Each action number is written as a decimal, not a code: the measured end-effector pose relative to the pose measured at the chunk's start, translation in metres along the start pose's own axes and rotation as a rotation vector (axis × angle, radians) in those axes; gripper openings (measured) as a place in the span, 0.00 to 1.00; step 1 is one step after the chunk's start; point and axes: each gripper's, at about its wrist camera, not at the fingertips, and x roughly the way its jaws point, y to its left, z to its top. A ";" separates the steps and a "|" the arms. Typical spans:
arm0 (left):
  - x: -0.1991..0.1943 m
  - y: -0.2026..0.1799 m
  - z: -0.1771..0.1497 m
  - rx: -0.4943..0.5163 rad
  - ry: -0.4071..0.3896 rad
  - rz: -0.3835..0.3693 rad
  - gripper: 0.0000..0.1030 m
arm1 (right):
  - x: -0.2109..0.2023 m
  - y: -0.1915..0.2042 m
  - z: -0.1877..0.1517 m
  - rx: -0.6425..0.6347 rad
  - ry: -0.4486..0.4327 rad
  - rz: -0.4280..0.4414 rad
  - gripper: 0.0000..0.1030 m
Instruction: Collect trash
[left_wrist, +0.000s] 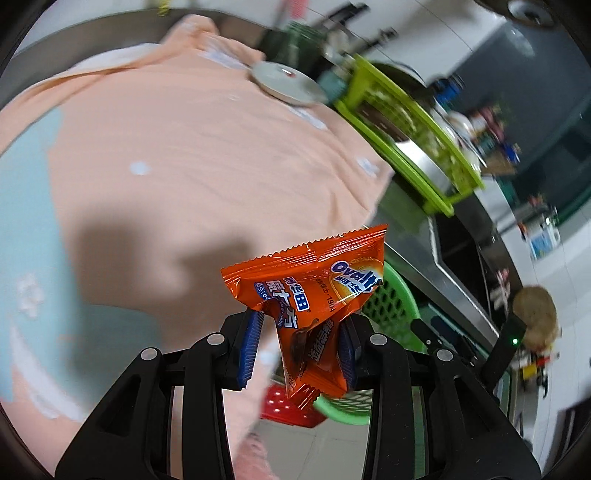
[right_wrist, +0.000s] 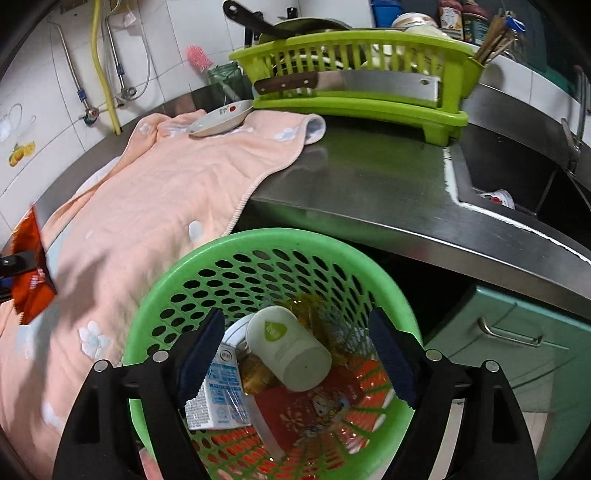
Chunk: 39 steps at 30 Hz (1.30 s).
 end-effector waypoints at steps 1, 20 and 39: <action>0.007 -0.010 -0.001 0.017 0.012 -0.007 0.35 | -0.003 -0.001 -0.001 0.002 -0.004 -0.002 0.77; 0.109 -0.086 -0.038 0.179 0.194 -0.008 0.47 | -0.045 -0.016 -0.026 0.048 -0.057 0.020 0.82; 0.090 -0.087 -0.047 0.238 0.164 -0.065 0.70 | -0.064 0.013 -0.051 0.025 -0.064 0.019 0.87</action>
